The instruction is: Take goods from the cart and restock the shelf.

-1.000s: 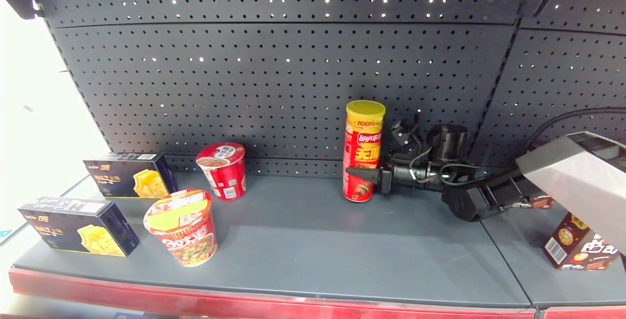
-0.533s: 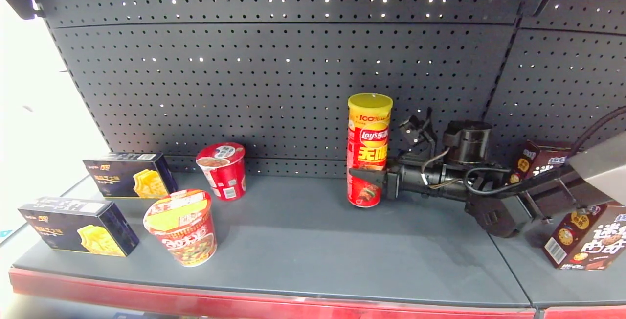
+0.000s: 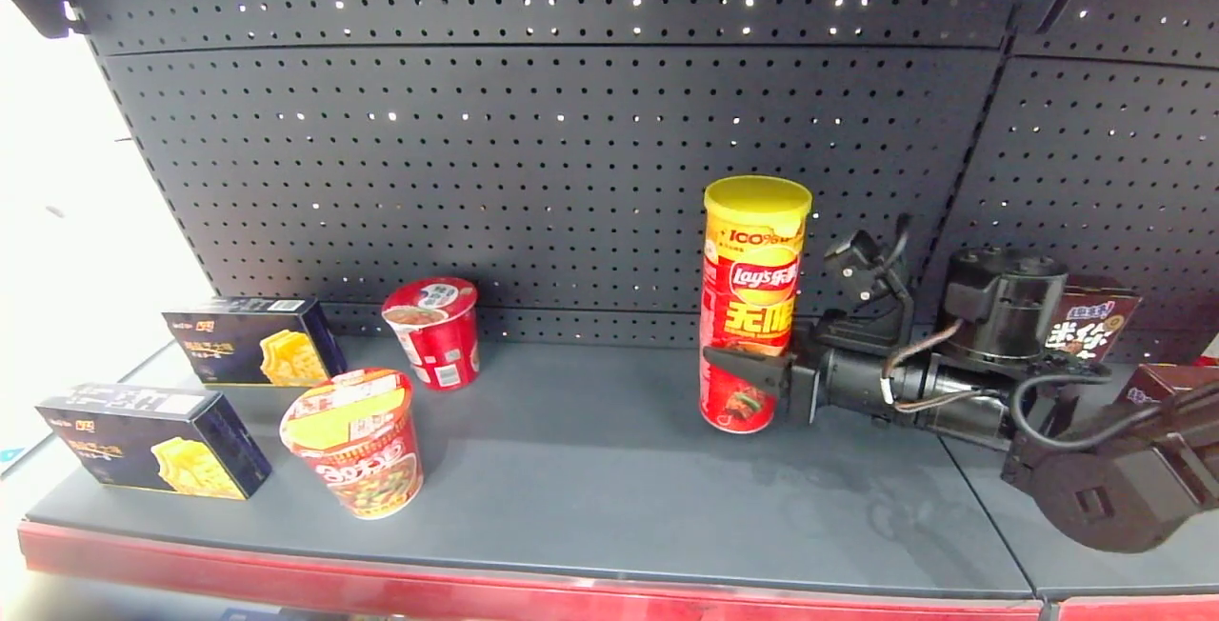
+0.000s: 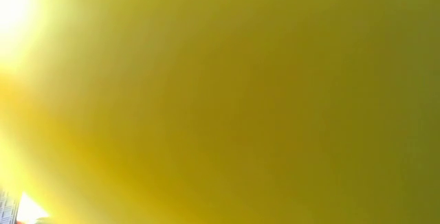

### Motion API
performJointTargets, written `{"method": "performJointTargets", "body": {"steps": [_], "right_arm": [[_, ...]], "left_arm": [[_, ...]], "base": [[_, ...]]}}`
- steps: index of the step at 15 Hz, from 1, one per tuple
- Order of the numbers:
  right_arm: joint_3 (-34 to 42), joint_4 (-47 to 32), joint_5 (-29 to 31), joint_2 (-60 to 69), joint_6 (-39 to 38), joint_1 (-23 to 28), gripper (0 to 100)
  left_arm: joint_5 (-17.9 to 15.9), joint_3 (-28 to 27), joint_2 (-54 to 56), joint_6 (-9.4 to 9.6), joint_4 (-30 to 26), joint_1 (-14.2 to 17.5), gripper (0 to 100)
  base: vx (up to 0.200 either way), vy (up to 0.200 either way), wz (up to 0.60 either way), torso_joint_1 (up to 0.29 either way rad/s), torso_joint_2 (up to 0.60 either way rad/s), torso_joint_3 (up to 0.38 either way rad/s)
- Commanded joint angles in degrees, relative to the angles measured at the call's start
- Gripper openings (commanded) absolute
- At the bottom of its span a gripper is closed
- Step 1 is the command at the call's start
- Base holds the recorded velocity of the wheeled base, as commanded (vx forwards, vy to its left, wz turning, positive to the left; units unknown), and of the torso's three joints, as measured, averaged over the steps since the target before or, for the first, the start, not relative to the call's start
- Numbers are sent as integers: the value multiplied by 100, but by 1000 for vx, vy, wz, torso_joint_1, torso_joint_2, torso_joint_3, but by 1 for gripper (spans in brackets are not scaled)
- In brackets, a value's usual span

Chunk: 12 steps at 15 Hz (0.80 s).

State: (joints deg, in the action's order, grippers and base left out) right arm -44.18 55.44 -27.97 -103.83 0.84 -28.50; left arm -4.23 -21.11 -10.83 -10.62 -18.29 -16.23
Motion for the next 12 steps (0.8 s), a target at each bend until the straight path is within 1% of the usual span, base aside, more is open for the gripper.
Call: {"method": "performJointTargets", "body": {"steps": [1, 6, 8, 10, 12], "right_arm": [[410, 133, 125, 337, 4, -208, 0], [1113, 239, 590, 785, -31, -490, 0], [1236, 274, 608, 829, -23, -498, 0], [1491, 608, 617, 767, -23, -604, 0], [1702, 845, 617, 653, -40, -683, 0]], "left_arm": [[1, -24, 54, -2, 0, 14, 0], [10, 2, 98, -2, -79, 14, 0], [10, 46, 142, -10, -87, 23, 0], [19, 90, 151, -10, -87, 23, 0], [19, 90, 151, -98, -87, 23, 0]], "base": [[0, 0, 0, 0, 0, 0], [0, 0, 0, 0, 0, 0], [0, 0, 0, 0, 0, 0], [0, 0, 0, 0, 0, 0], [0, 0, 0, 0, 0, 0]]}}
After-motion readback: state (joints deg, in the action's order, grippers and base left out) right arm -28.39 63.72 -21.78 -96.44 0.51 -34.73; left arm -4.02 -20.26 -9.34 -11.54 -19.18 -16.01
